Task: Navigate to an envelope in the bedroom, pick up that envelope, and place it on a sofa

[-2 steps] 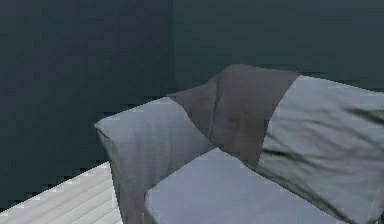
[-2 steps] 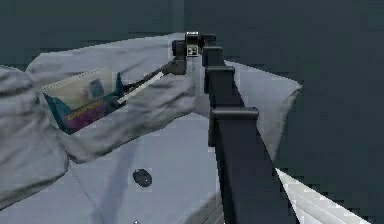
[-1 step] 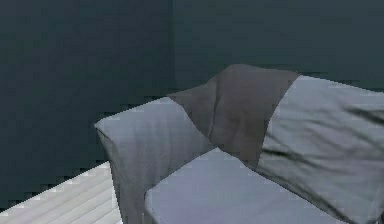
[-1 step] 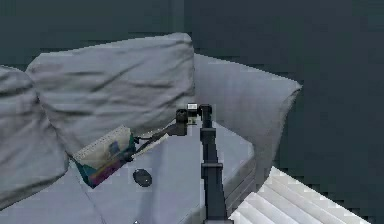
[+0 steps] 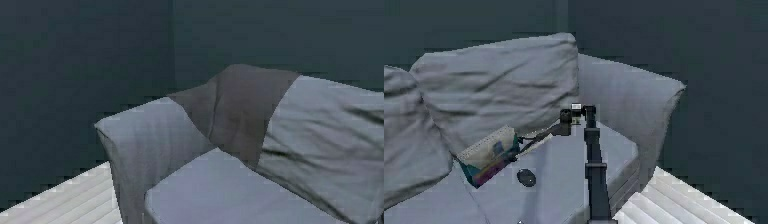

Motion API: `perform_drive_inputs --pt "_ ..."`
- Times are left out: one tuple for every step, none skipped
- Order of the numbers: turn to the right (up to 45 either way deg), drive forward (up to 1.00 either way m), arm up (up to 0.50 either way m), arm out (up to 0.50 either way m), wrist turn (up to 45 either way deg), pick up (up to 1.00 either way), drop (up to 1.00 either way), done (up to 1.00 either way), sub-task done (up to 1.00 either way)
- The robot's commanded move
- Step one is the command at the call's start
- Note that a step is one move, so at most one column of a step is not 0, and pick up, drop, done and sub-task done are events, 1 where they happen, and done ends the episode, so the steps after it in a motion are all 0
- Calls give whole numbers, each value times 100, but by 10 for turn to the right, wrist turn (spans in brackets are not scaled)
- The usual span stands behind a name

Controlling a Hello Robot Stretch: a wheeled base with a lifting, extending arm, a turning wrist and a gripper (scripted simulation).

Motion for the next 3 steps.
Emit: perform_drive_inputs --pt "0 0 0 0 0 0 100 0 0" --pt "0 0 10 0 0 0 0 0 0" --pt "0 0 0 -8 0 0 0 0 0"
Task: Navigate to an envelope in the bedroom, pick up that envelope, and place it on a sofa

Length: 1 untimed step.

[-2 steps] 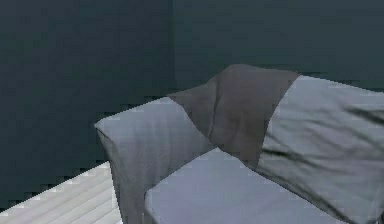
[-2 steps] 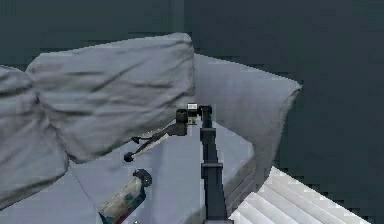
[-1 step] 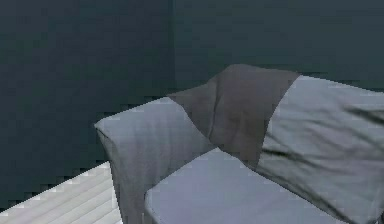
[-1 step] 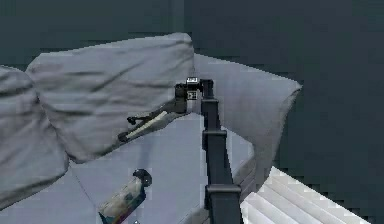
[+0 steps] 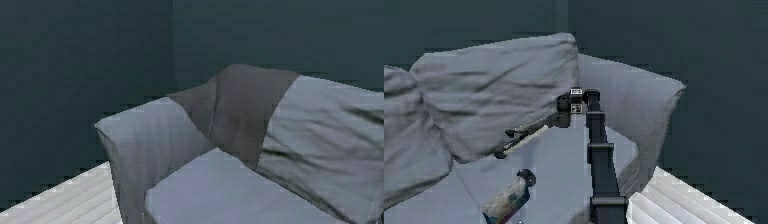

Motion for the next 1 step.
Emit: perform_drive_inputs --pt "0 0 0 0 0 0 0 100 0"
